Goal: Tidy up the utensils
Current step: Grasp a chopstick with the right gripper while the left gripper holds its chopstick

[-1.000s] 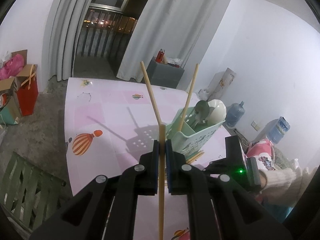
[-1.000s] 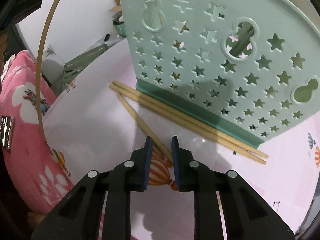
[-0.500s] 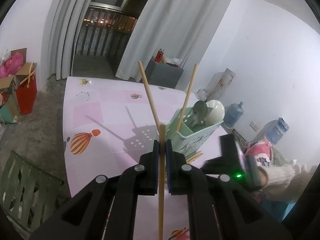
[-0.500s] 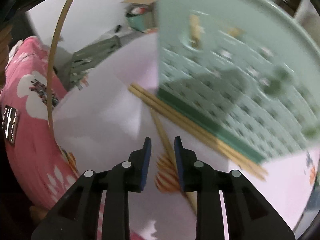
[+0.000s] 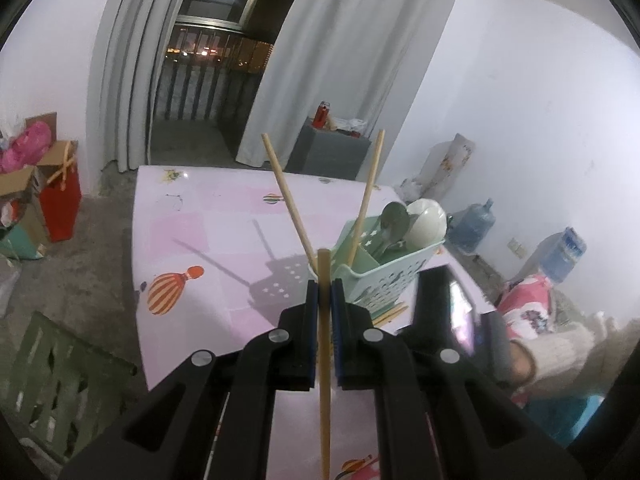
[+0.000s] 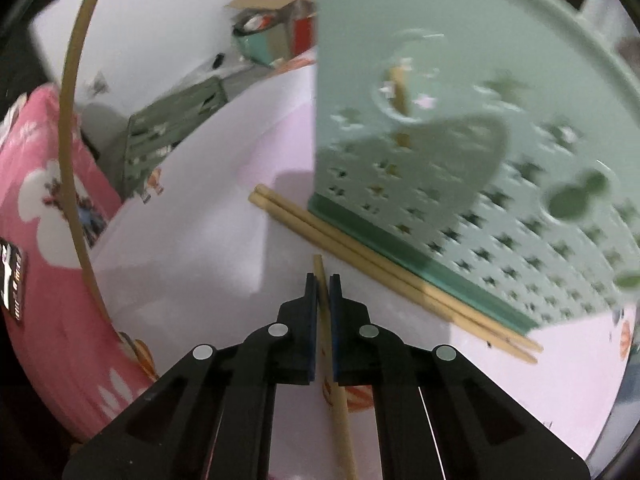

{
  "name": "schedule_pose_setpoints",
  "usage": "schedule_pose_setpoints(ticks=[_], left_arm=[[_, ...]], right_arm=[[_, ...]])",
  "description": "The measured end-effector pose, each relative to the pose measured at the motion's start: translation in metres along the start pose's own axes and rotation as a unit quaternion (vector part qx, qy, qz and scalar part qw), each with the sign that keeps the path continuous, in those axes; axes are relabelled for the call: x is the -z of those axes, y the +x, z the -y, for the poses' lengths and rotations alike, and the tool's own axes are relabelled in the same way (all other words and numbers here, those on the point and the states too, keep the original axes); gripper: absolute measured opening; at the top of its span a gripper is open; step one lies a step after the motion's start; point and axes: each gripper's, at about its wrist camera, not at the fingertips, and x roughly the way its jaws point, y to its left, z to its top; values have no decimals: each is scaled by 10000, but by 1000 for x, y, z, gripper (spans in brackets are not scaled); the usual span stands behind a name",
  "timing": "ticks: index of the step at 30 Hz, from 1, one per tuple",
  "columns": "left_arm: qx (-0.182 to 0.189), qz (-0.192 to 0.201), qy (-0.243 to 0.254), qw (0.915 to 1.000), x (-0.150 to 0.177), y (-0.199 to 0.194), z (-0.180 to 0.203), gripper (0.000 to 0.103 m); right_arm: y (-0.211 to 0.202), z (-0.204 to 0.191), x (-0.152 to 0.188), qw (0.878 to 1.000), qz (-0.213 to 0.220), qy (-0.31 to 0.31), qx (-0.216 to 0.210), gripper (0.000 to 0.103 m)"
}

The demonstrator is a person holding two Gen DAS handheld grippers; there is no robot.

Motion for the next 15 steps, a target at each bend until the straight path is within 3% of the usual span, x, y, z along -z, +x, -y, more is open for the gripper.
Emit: schedule_pose_setpoints(ticks=[7,15], left_arm=[[-205,89,520,9984,0,-5,28,6],[-126,279,462,9985,-6,-17,41,6]], right_arm=[[-68,12,5,9962,777,372,116,4],[-148,24,13,9792,1824,890,-13,3]])
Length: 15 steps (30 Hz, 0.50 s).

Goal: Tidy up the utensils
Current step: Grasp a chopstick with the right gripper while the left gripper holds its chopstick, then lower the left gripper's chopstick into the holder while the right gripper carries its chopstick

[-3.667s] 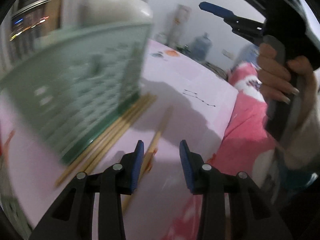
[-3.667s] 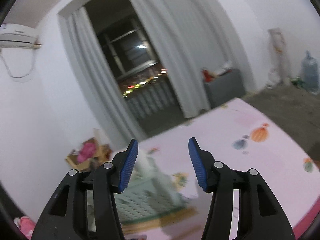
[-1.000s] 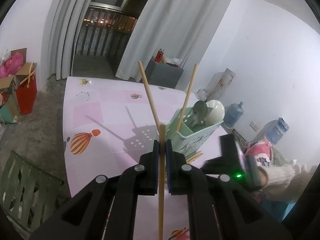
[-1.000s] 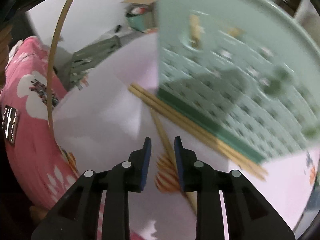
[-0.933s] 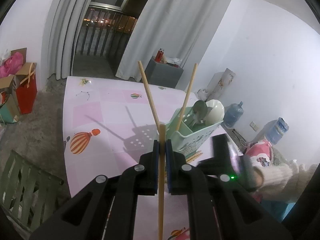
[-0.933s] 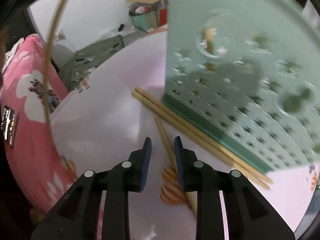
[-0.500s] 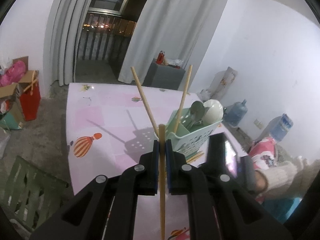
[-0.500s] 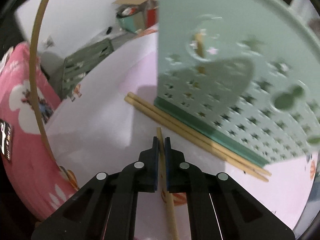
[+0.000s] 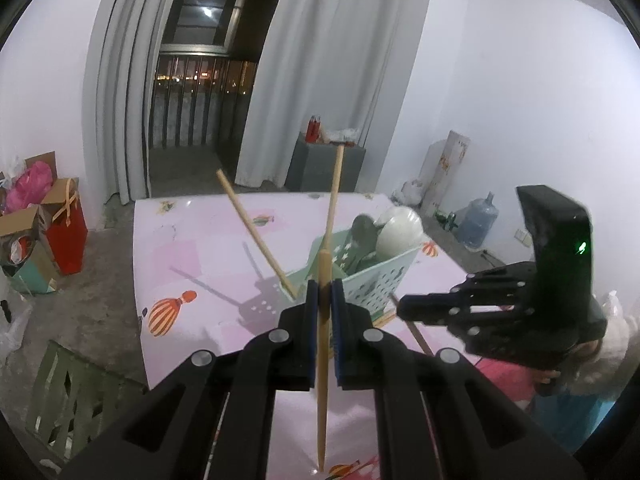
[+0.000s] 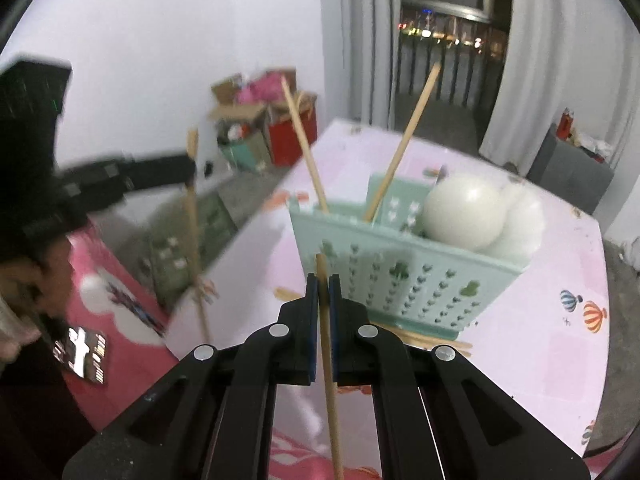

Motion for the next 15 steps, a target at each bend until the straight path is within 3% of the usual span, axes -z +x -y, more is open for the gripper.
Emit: schedule_pose_setpoints(ticks=[7,15], left_arm=[[25,426,7,9991,-18,-21,11,6],[68,1088,-120,9940,-46,-54,7,6]], right_arm=[[-35,13,-25,9952,828,418,-307,3],[-58,22,-38,9794,1748,876,-499,3]])
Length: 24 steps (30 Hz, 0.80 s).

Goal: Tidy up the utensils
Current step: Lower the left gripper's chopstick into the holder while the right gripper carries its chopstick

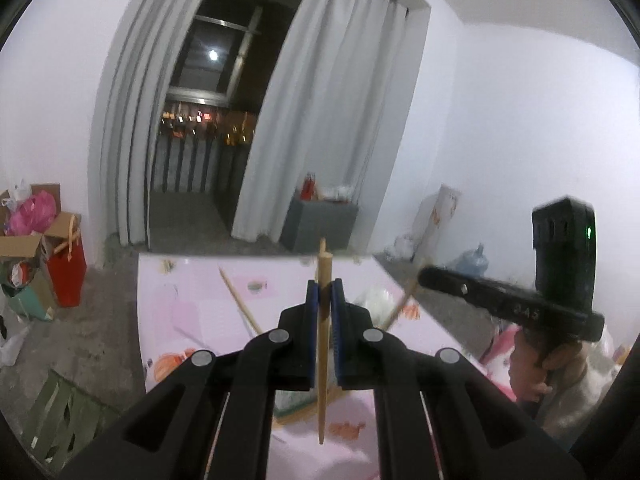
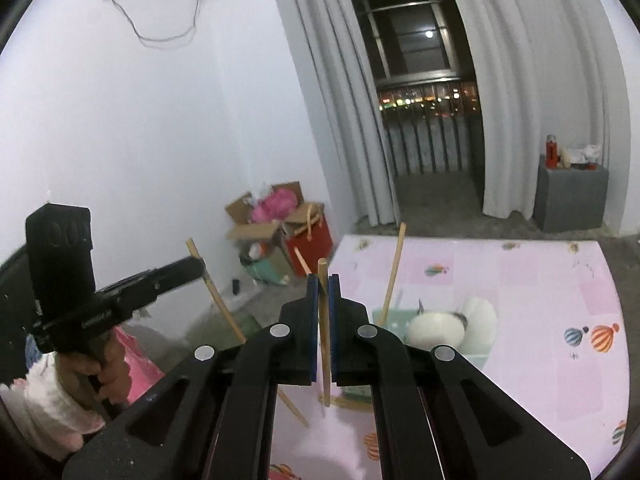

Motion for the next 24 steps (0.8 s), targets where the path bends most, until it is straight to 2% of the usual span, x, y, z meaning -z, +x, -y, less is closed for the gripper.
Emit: schedule_pose_setpoints(ticks=[6,9,11,13,20,24], left_arm=[[-90,849,-121,9963,-32,-4,-7,6],[-103,1195,-181,9926,-39,13,-11,6],[-344,1285,-74,9911,-38,32,-11,6],[-439,1125,29,9927,-32,54,-11,6],[-538,34,90,9985,11,124,-20,6],[-692,-190,210,9972,28,137,-17,8]], right_arm=[[-4,0,-3,9992,315,238,-114,3],[4,5,-6,9984,418,358,-114,3],[9,10,-6,9979,459,435,-157,3],[7,13,-8,9972,520,511,-184,3],[4,28,-20,9940,807,721,-181,3],[2,38,-21,9925,937,782,68,3]])
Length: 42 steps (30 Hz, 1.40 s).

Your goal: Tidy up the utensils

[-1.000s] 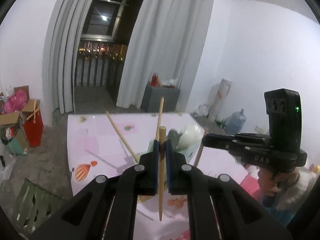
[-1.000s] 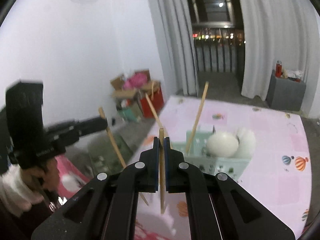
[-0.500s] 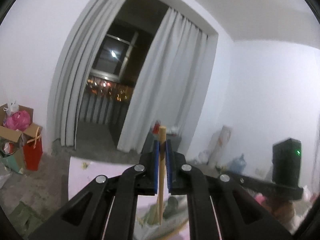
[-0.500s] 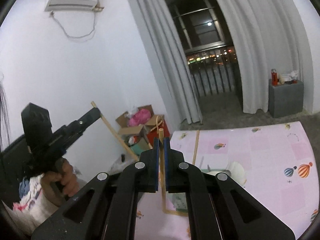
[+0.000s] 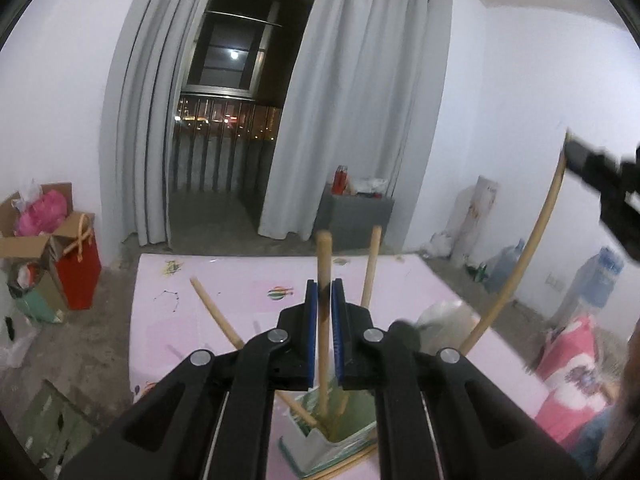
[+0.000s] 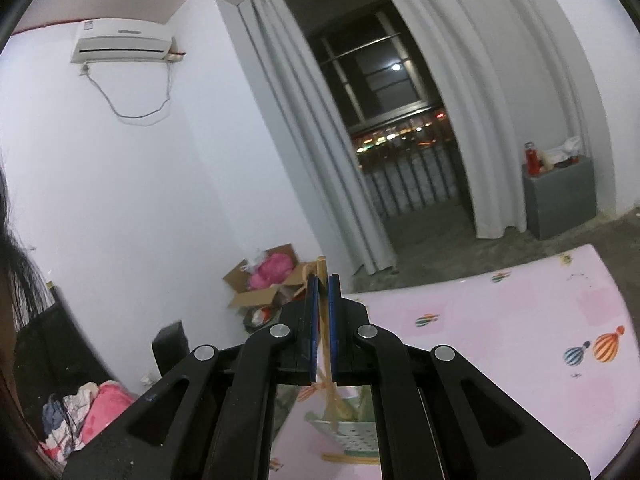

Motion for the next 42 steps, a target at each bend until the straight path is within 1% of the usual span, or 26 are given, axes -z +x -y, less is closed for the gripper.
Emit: schedule_pose_setpoints(ticks=[2,4,5,7,9,12,17,20,23,25,26,29,33,35,36,37,38,40,42], left_arm=[[-50,-91,95,9999,5,4,3,13],[-19,-153,90,9998,8,5,5,22],[-40,-165,87,9998,10,5,4,24],[-100,-150,99,9998,11,3,4,36],[-170,-92,109,9998,12,-1,2,43],[-168,-9,115,9998,15,-13,1,44],[-342,63,222,9991,24,-37,-3,44],[-453,122,253,9986,23,-46,-7,44],[-450,179,70,9988,20,-49,-15,44],[-417,219,-76,9989,18,-50,-19,44],[-412,232,-104,9988,18,-52,-20,44],[-413,222,-131,9988,20,-53,-23,44],[-413,149,-158,9989,25,-51,-26,44],[-379,128,-228,9989,26,-51,-27,44],[-366,112,-240,9990,26,-51,-27,44],[-363,107,-234,9990,25,-51,-27,44],[-365,107,-210,9991,25,-51,-26,44],[-367,124,-189,9991,25,-52,-25,44],[-323,113,-169,9993,26,-53,-22,45]], right_arm=[[0,5,1,9999,18,128,61,3],[-2,8,-1,9997,49,217,84,3],[-2,9,-1,9996,62,261,70,3],[-5,10,-3,9989,46,450,-78,3],[-6,12,-6,9980,70,610,-166,3],[-7,11,-11,9976,204,645,-163,3],[0,3,-20,9979,401,494,-143,3],[14,-7,-19,9983,562,168,60,3],[27,-12,-12,9985,538,-49,69,3],[37,-15,-4,9984,540,-137,39,3],[42,-18,4,9979,582,-279,66,3],[58,-27,28,9941,542,-877,341,3],[76,-34,61,9879,179,-1462,480,3],[82,-37,76,9826,-15,-1764,572,4],[84,-38,86,9797,-140,-1905,611,6],[85,-37,94,9776,-262,-1988,637,15],[85,-36,99,9766,-365,-2014,662,27],[82,-33,102,9772,-438,-1967,661,37],[75,-29,98,9794,-412,-1852,689,39]])
